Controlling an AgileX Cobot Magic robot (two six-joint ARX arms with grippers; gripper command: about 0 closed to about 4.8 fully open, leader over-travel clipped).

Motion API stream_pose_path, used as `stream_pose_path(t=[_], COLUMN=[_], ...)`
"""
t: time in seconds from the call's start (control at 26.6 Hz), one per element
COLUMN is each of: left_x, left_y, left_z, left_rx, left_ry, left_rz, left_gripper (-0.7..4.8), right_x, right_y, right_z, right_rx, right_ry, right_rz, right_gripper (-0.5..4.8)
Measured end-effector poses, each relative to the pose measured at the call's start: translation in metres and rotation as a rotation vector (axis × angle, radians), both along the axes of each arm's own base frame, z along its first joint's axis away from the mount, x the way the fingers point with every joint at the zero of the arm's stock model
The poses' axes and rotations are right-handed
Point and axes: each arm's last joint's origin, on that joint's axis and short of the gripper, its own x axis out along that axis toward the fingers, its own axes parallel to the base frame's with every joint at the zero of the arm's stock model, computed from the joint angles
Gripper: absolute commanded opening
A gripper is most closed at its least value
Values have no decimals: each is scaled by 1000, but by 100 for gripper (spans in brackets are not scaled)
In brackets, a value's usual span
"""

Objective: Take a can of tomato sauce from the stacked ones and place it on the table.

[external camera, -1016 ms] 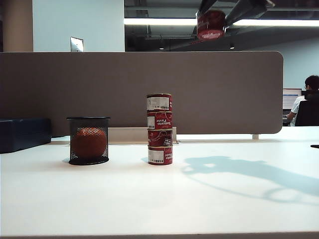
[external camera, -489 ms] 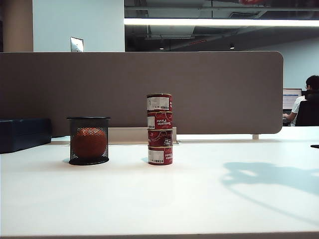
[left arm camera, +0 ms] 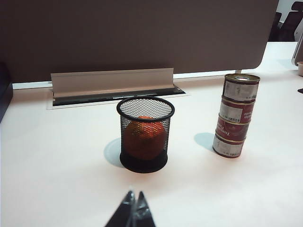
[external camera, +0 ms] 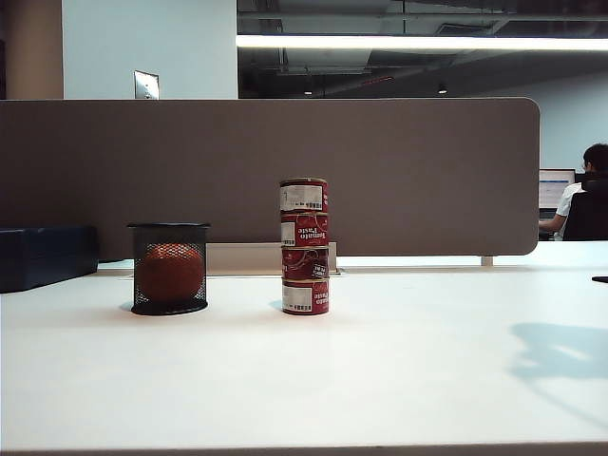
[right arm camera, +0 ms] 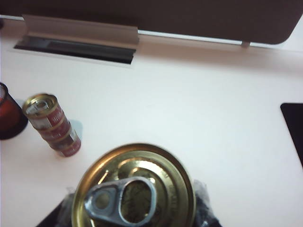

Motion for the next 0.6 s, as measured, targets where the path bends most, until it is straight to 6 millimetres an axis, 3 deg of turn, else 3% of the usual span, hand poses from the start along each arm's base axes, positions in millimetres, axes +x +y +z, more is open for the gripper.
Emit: stream_pose_path(t=[0.23, 0.6], left_x=[0, 0], left_y=[0, 0], left_z=[0, 0], left_rx=[0, 0], left_ry=[0, 0], left_rz=[0, 0], left_gripper=[-6, -6], right_x=[-5, 12], right_y=[-9, -11], right_z=[-41, -94], right_rx=[11, 34], right_ry=[-29, -44], right_rz=[-37, -56], right_gripper=[260, 260])
